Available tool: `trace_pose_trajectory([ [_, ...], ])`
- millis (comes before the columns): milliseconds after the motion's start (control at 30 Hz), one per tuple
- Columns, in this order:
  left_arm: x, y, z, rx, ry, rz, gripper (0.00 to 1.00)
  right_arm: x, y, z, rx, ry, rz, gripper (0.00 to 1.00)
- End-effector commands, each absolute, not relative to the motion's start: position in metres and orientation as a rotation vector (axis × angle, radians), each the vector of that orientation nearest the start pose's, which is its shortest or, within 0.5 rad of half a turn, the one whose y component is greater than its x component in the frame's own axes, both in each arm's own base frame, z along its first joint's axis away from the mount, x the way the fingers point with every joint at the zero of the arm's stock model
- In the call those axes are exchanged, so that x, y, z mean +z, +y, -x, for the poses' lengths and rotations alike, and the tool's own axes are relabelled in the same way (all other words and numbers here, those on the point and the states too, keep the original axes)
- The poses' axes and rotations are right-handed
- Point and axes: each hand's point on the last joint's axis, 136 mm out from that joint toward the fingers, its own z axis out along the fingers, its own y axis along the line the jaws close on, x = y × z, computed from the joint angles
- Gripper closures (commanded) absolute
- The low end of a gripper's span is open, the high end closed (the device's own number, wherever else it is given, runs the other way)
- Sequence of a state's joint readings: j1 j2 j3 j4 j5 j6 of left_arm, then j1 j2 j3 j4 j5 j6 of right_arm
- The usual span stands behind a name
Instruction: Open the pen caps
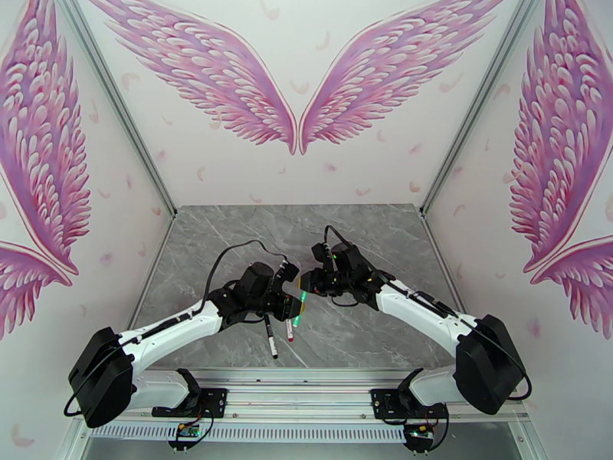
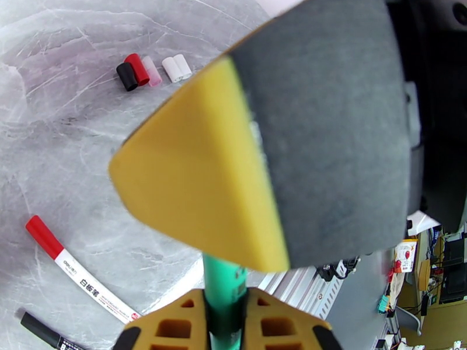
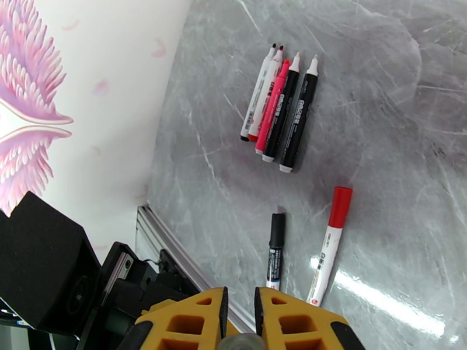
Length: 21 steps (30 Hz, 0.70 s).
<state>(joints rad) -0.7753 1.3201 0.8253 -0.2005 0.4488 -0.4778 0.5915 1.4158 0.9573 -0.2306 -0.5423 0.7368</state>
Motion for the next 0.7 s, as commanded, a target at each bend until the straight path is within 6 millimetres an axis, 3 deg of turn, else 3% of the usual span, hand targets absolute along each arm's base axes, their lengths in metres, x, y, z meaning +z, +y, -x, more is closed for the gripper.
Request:
trace_pose_trajectory([
  [0,0.176,-0.322,-0.217,-1.185,2.305,-0.611,0.72,0.201,0.301,-0.281,1.298,2.429,0.172,0.83],
  [100,0.178,-0.324,-0.215,-1.225,2.284,-0.599,0.67,0.209,0.304,-0.278,1.337,2.417,0.178,0.83],
  [267,0.177,-0.325,-0.214,-1.242,2.279,-0.594,0.68,0.216,0.307,-0.277,1.389,2.403,0.168,0.84],
  [667,0.175,-0.318,-0.22,-1.259,2.273,-0.513,0.79,0.23,0.304,-0.278,1.405,2.348,0.15,0.85],
])
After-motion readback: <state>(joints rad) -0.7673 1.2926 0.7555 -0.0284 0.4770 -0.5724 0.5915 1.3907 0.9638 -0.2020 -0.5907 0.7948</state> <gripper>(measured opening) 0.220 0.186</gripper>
